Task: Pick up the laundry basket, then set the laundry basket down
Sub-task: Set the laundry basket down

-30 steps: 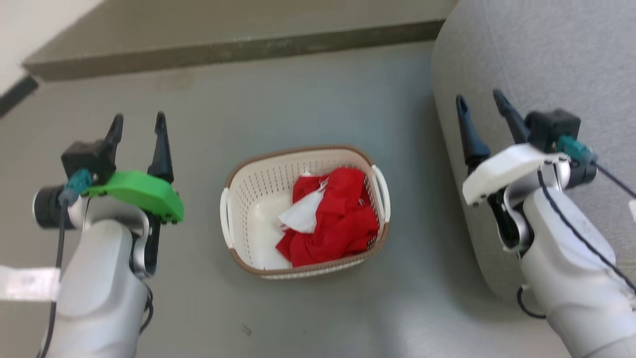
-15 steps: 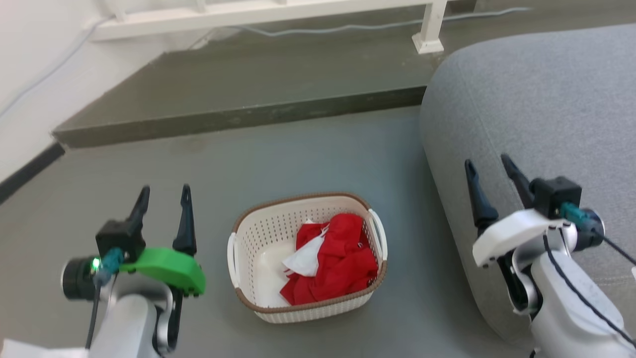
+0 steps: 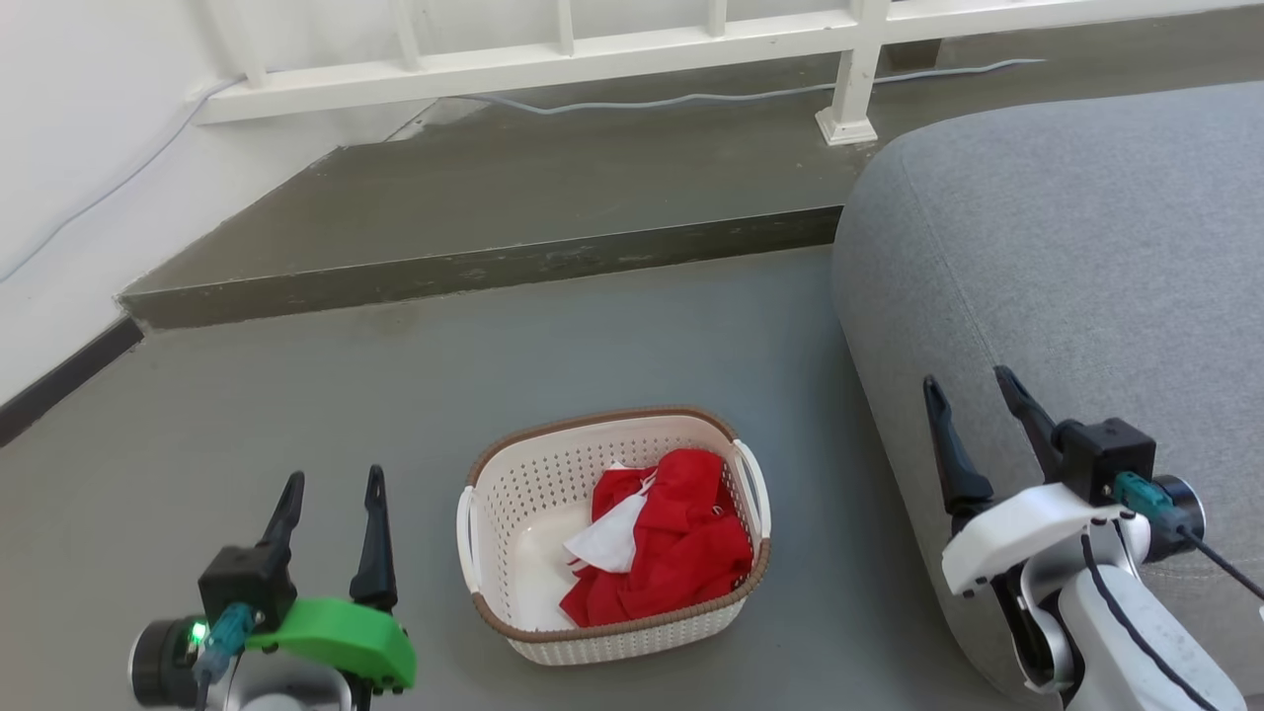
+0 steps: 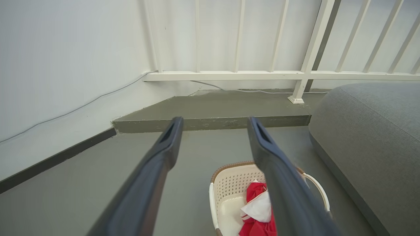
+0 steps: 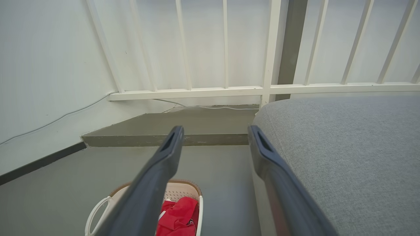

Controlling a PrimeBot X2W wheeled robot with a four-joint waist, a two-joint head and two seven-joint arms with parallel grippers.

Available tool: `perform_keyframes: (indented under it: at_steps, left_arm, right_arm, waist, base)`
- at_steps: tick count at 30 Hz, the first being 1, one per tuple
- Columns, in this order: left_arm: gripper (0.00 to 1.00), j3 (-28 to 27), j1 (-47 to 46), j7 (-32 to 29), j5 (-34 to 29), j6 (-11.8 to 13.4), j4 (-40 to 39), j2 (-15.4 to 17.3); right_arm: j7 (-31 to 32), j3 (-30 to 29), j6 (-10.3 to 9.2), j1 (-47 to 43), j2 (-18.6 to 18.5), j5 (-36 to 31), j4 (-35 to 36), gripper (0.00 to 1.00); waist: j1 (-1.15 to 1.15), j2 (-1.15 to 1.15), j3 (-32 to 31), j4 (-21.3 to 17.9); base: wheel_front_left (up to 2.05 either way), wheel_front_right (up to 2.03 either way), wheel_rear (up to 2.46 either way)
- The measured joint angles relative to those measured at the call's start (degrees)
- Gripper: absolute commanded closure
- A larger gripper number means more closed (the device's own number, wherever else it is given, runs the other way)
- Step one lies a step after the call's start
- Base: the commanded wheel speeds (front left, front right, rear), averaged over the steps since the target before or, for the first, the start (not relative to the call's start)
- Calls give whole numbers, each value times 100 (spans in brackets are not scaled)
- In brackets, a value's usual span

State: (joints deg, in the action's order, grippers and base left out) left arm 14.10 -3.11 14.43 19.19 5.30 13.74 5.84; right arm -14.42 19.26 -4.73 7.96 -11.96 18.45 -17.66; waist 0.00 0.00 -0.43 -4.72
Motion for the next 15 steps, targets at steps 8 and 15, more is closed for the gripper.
perform_keyframes:
  at_steps: [8, 15]
  left_arm:
    - [0, -68, 401, 0, -32, 34, -285, -21]
    - [0, -92, 595, 0, -54, 56, -431, -70]
  right_arm:
    - [0, -49, -93, -283, -35, -97, 242, 0]
    - [0, -119, -122, -497, -36, -137, 371, 0]
  waist:
    - [0, 0, -4, 13]
    - [0, 0, 10, 17]
  base:
    - [0, 0, 0]
    - [0, 0, 0]
